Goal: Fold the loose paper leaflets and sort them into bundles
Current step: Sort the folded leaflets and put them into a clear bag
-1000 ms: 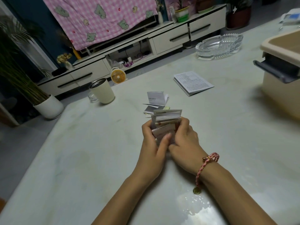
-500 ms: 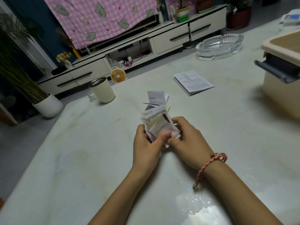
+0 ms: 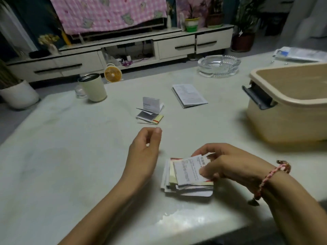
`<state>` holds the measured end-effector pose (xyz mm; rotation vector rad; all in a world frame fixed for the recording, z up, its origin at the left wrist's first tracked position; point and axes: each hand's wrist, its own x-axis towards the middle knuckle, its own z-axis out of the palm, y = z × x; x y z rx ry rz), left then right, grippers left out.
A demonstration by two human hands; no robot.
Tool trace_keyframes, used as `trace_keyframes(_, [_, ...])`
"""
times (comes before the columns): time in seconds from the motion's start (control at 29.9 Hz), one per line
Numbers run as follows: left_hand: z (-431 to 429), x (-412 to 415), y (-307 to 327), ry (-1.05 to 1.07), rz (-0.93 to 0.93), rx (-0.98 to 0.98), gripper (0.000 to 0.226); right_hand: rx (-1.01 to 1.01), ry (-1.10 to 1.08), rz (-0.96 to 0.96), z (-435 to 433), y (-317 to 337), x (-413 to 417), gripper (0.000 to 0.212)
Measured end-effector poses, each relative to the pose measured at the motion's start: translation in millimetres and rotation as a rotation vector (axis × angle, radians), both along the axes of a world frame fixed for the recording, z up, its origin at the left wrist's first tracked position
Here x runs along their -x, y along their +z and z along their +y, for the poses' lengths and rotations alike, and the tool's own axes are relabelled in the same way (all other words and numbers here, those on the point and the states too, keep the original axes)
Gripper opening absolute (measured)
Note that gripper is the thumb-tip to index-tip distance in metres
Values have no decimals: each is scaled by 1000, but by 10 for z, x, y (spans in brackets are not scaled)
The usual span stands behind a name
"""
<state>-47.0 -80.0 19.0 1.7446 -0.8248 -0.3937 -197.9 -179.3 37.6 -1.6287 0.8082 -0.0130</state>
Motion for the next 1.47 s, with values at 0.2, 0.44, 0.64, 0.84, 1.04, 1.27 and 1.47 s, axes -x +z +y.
trace_keyframes(0.2, [-254, 545, -249, -84, -344, -263, 23, 247, -41, 164, 83, -90, 59, 28])
trace_keyframes(0.44, [-331, 577, -508, -44, -647, -490, 34, 825, -217, 197, 209, -179, -88, 34])
trace_keyframes(0.64, [-315, 592, -503, -56, -633, -503, 67, 947, -191, 194, 150, -486, -284, 33])
trace_keyframes(0.84, [-281, 572, -523, -14, -620, -455, 34, 1199, -253, 210, 183, -712, -197, 33])
trace_keyframes(1.04, [-166, 374, -425, -286, -715, -456, 37, 1284, -351, 320, 166, -789, -287, 28])
trace_keyframes(1.27, [-102, 275, 41, -767, -722, -860, 62, 1233, -315, 291, 207, -703, -263, 17])
trace_keyframes(1.47, [-474, 485, 214, -749, -830, -1168, 63, 1231, -177, 121, 309, -589, -146, 23])
